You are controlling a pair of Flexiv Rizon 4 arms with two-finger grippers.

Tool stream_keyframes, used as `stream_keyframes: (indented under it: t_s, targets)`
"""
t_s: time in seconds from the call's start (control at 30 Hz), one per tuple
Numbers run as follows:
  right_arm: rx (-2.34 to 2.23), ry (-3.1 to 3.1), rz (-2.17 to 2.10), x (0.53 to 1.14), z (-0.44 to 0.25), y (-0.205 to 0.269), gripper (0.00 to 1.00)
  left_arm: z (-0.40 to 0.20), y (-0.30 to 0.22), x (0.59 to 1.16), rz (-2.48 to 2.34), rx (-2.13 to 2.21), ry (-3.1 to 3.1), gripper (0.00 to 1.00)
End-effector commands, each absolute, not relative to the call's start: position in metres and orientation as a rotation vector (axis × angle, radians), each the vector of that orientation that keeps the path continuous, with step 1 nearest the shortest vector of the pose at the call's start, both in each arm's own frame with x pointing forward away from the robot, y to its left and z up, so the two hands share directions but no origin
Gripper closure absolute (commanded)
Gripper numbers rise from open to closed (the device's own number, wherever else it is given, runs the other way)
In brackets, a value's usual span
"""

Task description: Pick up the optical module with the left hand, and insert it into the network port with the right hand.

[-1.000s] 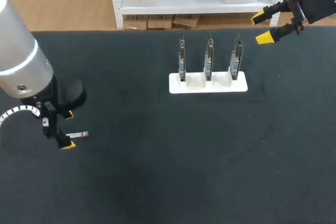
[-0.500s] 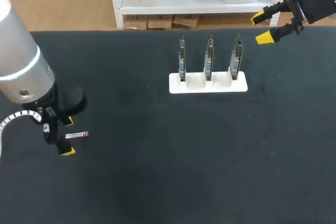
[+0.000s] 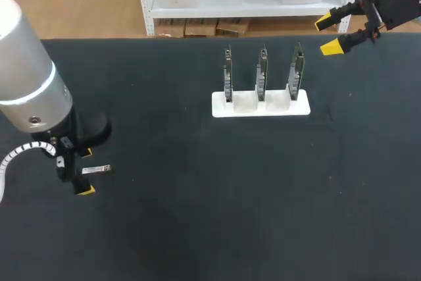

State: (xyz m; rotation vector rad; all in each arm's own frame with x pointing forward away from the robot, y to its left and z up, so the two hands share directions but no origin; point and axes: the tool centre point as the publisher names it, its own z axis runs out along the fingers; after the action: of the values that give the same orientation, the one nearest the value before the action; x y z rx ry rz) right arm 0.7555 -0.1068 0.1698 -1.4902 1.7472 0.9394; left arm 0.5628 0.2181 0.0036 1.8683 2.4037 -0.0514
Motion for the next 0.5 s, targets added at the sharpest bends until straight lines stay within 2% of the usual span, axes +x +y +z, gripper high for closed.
stream_keyframes:
  t_s: [0.03, 0.5]
  targets:
    - [-1.489, 1.747, 0.936, 0.7543, 0.1698, -0.1066, 0.0, 0.0005, 0.2156, 0.5619, -0.031, 1.875, 2.41, 0.0]
    - [-1.489, 1.747, 0.936, 0.7543, 0.1698, -0.1066, 0.0, -0.0055, 0.2198, 0.5669, -0.011, 1.847, 2.489, 0.0]
